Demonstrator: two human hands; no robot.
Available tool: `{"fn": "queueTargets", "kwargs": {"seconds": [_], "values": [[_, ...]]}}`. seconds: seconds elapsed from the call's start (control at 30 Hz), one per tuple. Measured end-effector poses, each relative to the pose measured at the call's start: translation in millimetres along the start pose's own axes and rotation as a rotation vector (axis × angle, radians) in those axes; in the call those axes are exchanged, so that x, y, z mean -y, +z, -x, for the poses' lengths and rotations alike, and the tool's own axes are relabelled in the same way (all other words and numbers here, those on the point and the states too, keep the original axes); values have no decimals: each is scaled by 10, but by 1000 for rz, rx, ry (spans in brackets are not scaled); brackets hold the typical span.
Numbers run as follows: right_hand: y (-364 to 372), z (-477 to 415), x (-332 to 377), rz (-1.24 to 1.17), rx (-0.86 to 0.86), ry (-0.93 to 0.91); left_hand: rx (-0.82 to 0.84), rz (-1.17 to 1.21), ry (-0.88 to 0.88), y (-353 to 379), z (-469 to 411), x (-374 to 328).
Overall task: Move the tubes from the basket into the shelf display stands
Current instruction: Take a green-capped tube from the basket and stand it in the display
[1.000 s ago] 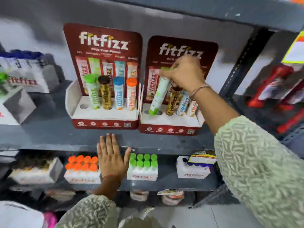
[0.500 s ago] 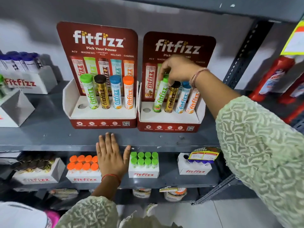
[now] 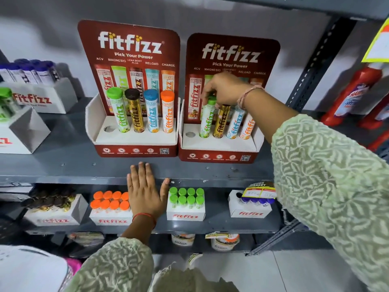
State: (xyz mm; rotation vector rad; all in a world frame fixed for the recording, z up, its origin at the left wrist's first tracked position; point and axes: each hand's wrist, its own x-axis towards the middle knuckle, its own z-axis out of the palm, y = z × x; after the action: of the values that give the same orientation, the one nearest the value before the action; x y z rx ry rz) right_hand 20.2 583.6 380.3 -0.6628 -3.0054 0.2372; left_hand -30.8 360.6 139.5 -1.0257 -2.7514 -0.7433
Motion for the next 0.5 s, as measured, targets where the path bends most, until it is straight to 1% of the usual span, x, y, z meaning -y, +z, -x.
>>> {"fn": "queueTargets", "kwargs": {"seconds": [0.2,0.37,0.4,0.43,0.5], "values": [[44,30,-56,-54,-41,-27,20,-25,54,-67,16,60],[13,29,-13,51,4,-12,35,-5,136,-157,1,187],[21,46,14,60,-26,-13,40,8,157,-177,-5,196],[65,60,84,62,-111,-47,32,28,170,-198,3,215],[295,119,362,4,-403,-221,-17,77,145,-247,61,287]]}}
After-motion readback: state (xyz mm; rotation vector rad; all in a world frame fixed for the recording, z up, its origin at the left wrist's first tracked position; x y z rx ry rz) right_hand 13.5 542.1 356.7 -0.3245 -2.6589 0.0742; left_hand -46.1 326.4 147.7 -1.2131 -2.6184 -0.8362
